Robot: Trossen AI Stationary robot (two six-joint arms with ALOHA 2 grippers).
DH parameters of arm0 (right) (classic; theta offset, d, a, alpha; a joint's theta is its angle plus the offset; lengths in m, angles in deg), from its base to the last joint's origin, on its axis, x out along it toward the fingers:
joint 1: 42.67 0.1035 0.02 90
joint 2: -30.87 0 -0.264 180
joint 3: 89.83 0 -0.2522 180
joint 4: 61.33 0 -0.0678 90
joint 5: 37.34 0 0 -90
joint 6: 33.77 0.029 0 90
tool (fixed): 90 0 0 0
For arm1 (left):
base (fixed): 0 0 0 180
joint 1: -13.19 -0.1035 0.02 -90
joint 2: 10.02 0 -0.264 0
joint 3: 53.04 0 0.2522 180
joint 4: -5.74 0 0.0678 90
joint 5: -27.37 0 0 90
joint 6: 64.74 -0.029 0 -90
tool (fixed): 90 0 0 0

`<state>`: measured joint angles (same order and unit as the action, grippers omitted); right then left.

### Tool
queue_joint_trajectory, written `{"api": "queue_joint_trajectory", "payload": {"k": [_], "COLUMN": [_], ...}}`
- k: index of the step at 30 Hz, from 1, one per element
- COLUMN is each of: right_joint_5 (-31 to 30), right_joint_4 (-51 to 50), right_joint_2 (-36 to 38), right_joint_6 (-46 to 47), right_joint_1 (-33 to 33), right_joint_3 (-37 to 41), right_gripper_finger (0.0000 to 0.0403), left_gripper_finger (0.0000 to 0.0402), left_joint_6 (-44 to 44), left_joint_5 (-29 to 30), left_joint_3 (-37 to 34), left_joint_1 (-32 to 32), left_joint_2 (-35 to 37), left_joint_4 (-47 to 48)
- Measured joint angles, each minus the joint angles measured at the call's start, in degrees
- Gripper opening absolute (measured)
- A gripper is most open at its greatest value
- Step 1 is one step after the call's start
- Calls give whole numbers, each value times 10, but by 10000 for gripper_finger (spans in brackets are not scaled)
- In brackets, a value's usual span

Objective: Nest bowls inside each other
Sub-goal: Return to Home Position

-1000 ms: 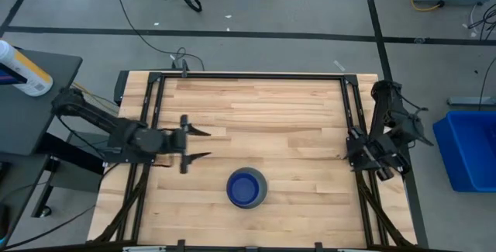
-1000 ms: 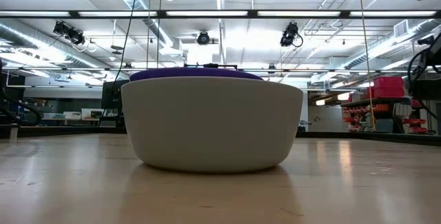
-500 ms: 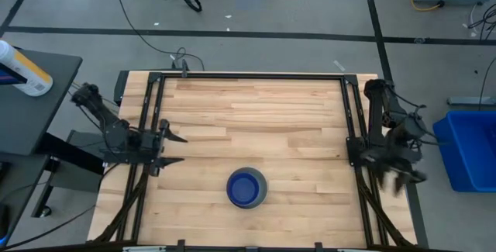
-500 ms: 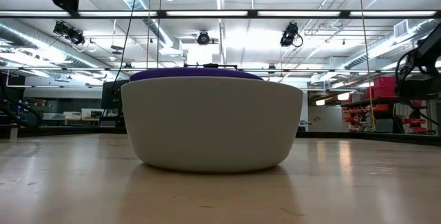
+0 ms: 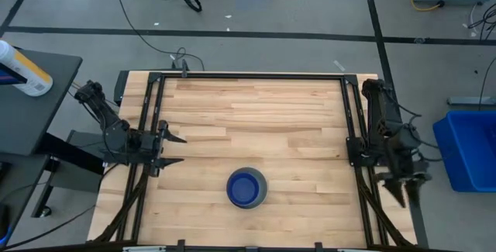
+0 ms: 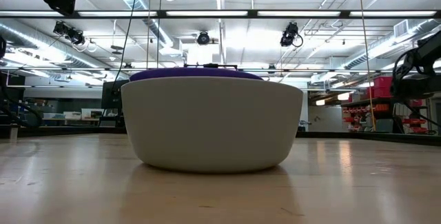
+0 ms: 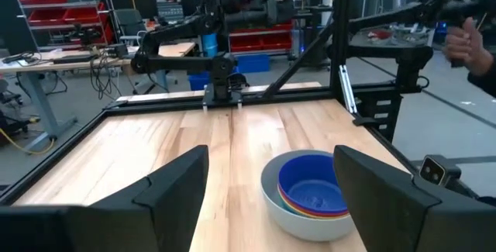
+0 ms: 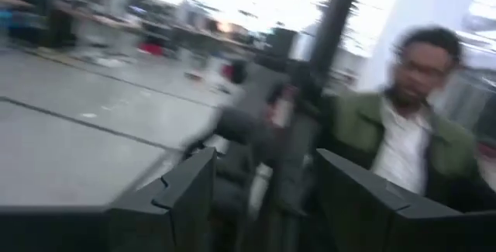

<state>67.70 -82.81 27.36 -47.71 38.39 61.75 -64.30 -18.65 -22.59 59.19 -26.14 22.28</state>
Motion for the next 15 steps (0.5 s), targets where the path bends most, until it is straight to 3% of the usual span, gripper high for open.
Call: {"api": "queue_joint_trajectory", "payload": {"k": [11,15], "right_joint_5": [-235,-256], "right_joint_4": [27,34], "right_joint_2": [20,22], "right_joint_6": [-5,-10], "right_joint_1": [-1,-17], "right_joint_3": [113,118], "right_gripper_finger": [248,256], "left_gripper_finger": [286,286], "left_joint_6": [0,3], "left_joint_5": [0,0], "left_joint_3": [0,0], "left_joint_1": [0,0], "left_joint_2": [0,0], "left_joint_4": [2,2]}}
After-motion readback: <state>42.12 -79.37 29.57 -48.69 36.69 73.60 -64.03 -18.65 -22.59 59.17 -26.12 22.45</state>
